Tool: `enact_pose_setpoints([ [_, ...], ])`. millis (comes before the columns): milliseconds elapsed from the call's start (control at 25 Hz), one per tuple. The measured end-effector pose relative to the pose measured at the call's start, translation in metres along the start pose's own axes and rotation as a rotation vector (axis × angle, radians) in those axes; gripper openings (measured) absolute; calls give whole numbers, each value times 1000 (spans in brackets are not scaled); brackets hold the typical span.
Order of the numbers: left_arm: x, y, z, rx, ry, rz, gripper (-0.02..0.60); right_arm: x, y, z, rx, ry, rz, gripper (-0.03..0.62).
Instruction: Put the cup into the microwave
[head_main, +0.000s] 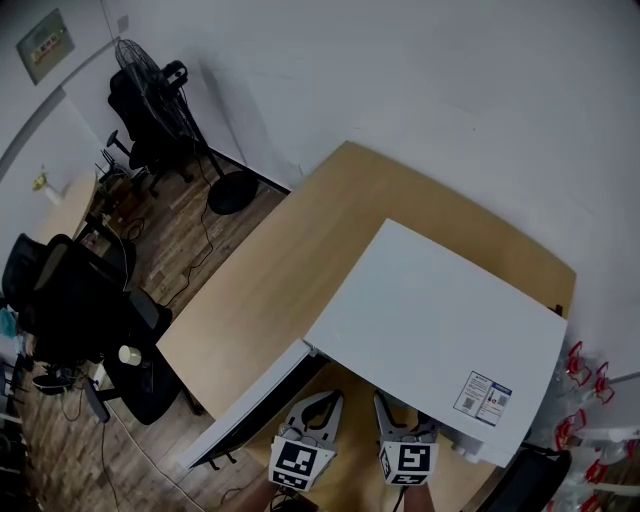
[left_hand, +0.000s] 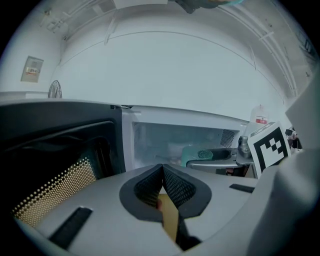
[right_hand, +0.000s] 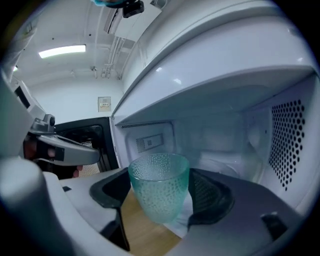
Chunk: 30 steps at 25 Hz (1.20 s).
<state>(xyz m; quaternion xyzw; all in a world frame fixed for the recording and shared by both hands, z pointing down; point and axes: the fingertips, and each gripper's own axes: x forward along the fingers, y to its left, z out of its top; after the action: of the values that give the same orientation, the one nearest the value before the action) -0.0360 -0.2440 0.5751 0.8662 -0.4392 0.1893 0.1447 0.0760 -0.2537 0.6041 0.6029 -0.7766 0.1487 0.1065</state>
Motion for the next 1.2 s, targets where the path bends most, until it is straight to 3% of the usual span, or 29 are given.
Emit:
enact_pose_setpoints([
  [800, 2, 7, -7, -5, 26, 28, 23, 9, -10, 8, 34, -85, -33, 359],
  [1200, -6, 6, -2, 3, 11, 26, 23, 3, -7, 11, 38, -71, -45, 360],
])
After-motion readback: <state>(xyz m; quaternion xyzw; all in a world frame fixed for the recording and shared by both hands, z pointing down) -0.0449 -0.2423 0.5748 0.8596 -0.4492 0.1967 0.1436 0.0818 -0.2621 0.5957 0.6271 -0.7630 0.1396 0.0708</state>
